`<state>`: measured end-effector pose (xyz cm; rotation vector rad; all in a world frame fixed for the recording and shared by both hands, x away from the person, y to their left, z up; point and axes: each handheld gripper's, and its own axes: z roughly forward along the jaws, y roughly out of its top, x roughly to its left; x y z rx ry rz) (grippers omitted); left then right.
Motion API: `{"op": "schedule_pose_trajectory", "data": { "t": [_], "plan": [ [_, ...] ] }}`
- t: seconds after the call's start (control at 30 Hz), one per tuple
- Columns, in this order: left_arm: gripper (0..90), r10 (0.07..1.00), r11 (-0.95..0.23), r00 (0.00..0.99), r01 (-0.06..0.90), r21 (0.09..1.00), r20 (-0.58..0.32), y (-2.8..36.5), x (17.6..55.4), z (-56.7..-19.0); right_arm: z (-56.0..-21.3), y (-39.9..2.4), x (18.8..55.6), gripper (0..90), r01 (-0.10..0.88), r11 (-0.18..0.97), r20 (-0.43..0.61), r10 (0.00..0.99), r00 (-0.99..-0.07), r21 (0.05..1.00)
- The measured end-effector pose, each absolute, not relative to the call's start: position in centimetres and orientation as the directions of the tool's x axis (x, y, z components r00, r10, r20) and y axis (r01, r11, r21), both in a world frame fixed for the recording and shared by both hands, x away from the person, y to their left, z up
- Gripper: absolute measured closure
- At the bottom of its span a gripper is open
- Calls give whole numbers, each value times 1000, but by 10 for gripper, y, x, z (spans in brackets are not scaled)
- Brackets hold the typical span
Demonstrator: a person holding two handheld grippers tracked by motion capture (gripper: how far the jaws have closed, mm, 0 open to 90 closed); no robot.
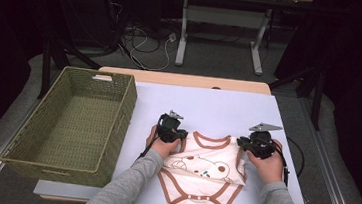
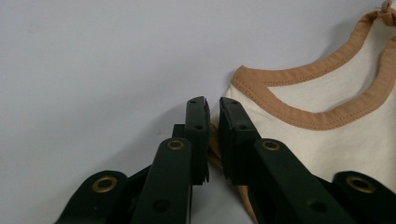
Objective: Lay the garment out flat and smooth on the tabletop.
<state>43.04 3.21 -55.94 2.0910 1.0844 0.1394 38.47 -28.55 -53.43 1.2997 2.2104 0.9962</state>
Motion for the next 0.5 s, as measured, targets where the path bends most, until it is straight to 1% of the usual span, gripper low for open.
{"op": "schedule_pose_trajectory", "data": {
  "t": [0.17,0.3,0.37,0.5],
  "plan": [
    [870,740,-347,630,657,669,-235,34,431,-557,-534,-285,385,789,594,316,24,870,-492,740],
    [875,744,-341,628,650,679,-227,38,432,-553,-534,-284,384,789,590,314,27,868,-496,744],
    [876,747,-321,618,657,682,-244,40,433,-549,-534,-283,385,789,592,313,30,868,-496,743],
    [876,753,-307,614,647,698,-238,45,434,-542,-531,-280,386,789,585,293,42,871,-490,756]
  ]
}}
